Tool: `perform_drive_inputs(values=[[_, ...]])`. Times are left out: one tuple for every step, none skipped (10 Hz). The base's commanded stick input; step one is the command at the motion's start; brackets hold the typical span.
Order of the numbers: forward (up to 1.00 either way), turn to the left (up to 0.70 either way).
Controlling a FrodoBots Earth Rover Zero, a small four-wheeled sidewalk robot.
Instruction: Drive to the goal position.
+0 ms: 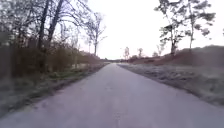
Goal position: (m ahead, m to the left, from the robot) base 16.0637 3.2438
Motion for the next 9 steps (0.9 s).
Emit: perform_drive_inputs(values=[[1.0, 0.01], [1.0, 0.01], [1.0, 0.01], [1.0, 0.01], [1.0, 0.01], [1.0, 0.01], [1.0, 0.01], [1.0, 0.01], [1.0, 0.01]])
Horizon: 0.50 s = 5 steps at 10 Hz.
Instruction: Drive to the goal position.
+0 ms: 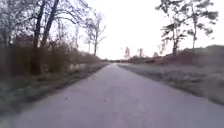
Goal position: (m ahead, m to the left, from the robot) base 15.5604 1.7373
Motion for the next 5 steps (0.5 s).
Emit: perform_drive_inputs(values=[[1.0, 0.01], [1.0, 0.01], [1.0, 0.01], [1.0, 0.01], [1.0, 0.01]])
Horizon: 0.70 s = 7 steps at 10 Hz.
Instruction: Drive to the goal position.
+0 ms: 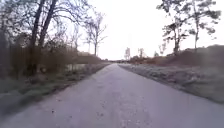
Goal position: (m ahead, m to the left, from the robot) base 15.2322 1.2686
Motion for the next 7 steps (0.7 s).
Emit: perform_drive_inputs(values=[[1.0, 0.01], [1.0, 0.01], [1.0, 0.01], [1.0, 0.01], [1.0, 0.01], [1.0, 0.01], [1.0, 0.01]])
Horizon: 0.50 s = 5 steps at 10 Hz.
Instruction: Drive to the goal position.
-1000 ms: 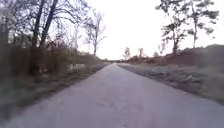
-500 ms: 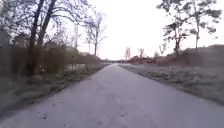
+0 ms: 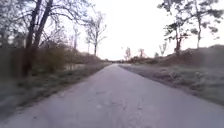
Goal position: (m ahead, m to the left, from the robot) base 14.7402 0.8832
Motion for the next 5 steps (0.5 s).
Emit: perform_drive_inputs(values=[[1.0, 0.01], [1.0, 0.01], [1.0, 0.01], [1.0, 0.01], [1.0, 0.01]])
